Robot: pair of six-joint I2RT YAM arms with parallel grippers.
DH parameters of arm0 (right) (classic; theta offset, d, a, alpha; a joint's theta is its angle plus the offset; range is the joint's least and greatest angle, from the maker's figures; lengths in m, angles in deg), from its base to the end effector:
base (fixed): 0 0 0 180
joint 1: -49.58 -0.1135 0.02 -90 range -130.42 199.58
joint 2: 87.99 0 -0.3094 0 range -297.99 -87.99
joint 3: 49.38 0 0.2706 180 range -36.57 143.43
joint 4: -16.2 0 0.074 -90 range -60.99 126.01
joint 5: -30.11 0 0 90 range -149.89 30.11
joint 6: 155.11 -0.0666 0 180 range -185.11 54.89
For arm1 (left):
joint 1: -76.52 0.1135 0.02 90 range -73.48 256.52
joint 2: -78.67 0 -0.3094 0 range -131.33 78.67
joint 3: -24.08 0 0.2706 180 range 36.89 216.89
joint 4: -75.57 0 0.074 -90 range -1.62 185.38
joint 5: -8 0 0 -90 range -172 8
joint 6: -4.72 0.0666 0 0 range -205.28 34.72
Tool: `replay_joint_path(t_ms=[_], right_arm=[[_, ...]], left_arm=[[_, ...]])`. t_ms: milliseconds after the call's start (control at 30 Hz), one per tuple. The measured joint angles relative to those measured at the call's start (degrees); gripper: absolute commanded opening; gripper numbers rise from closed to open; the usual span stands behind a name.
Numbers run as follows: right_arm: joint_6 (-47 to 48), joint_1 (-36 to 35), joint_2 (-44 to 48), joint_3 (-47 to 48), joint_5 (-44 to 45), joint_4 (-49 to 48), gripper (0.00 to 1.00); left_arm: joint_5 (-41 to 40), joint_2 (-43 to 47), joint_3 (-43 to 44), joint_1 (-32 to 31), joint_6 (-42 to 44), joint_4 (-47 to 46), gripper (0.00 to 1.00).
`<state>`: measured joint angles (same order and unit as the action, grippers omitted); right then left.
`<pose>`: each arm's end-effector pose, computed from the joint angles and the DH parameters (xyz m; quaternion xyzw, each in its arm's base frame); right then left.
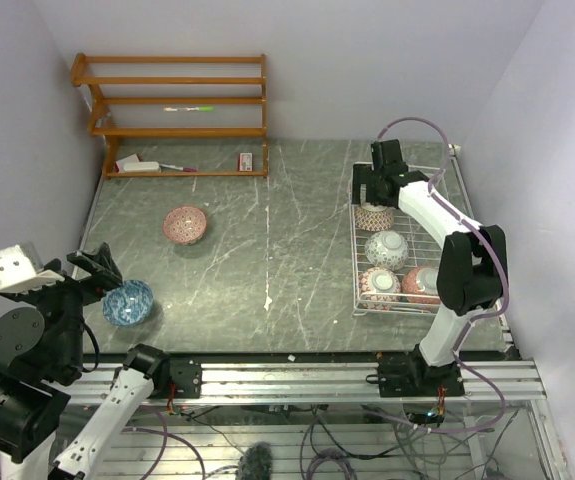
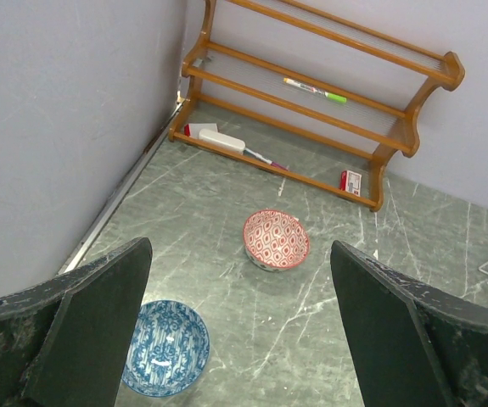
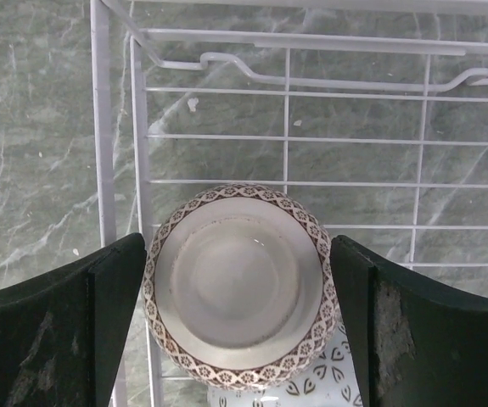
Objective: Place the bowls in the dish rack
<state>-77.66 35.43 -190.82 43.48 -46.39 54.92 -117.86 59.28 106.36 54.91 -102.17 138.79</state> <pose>0.4371 0.0942 0.2641 0.0285 0.9297 -0.0261 0.3662 -0.0048 0.0438 0.4564 -0.1891 0.6831 -0.0151 0.7053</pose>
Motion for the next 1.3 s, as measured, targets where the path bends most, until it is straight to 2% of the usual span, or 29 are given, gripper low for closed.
replay_joint_path(t_ms=[100,267,400,767,1300], right_arm=[[0.0,0.0,-1.07,0.0,-0.22,-0.26,0.81],[0.13,0.2,-1.38,0.39,-0.13,-1.07,0.46],[0.07,0.31,-1.4,0.96,-0.15,-1.33,0.31],[-1.64,1.07,-0.52,0.07,0.94,-1.92,0.25],[-4.15,8.61,6.29,-5.03,3.52,-6.78,0.25]], left_arm=[[-0.02,0.0,-0.02,0.0,0.02,-0.02,0.98],[-0.09,0.0,-0.07,-0.02,0.07,-0.02,0.97],[-0.15,0.0,-0.24,-0.13,0.22,-0.02,0.98],[-0.15,0.0,-0.37,-0.31,0.26,-0.04,0.98],[-0.17,0.0,-0.66,-0.37,0.24,-0.09,0.97]])
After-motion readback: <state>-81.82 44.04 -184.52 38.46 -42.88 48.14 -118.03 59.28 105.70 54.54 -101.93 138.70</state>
